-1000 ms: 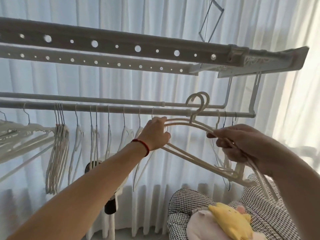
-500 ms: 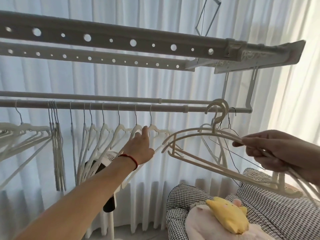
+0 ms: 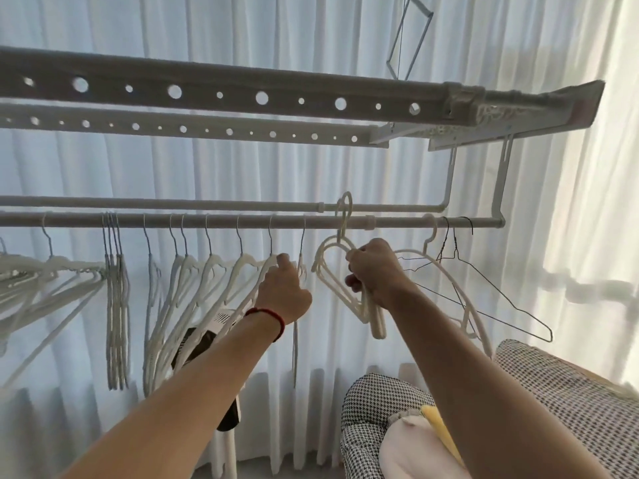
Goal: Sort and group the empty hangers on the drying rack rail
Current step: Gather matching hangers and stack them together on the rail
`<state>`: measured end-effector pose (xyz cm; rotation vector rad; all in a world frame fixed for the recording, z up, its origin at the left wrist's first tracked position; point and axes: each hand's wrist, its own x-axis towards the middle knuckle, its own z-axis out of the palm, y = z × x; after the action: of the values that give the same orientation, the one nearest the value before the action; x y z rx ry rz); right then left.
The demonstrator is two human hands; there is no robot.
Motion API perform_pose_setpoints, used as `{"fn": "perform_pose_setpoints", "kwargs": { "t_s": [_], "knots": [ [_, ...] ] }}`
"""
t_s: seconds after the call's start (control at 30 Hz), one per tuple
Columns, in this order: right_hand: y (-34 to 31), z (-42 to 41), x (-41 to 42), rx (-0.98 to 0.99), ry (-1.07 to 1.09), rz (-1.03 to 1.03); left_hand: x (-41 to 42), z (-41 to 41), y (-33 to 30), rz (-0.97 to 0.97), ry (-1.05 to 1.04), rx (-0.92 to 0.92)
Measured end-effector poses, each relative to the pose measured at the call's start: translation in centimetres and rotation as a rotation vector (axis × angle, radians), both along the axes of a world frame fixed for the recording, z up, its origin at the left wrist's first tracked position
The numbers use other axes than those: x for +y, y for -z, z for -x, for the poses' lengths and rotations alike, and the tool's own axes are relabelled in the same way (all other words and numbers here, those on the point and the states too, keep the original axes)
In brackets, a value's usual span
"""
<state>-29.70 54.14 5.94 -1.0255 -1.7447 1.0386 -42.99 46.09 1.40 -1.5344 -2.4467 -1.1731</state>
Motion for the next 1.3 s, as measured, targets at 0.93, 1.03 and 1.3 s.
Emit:
{"fn": "perform_pose_setpoints", "kwargs": {
  "t_s": [0.93,1.03,1.3],
  "knots": [
    [5.2,-14.6,8.3,-0.976,0.648,-0.573,4.4,-7.0,0.3,-0.155,0.093,-0.311],
    [4.5,-14.1,8.6,-0.672,0.473,-0.551,4.8,-7.0,0.7,-0.125,0.103,-0.447],
    [1.3,-11.2,4.0,-0.46,0.301,-0.442,3.8,-6.3,1.0,-0.27,0.163,-0.681]
  ]
}}
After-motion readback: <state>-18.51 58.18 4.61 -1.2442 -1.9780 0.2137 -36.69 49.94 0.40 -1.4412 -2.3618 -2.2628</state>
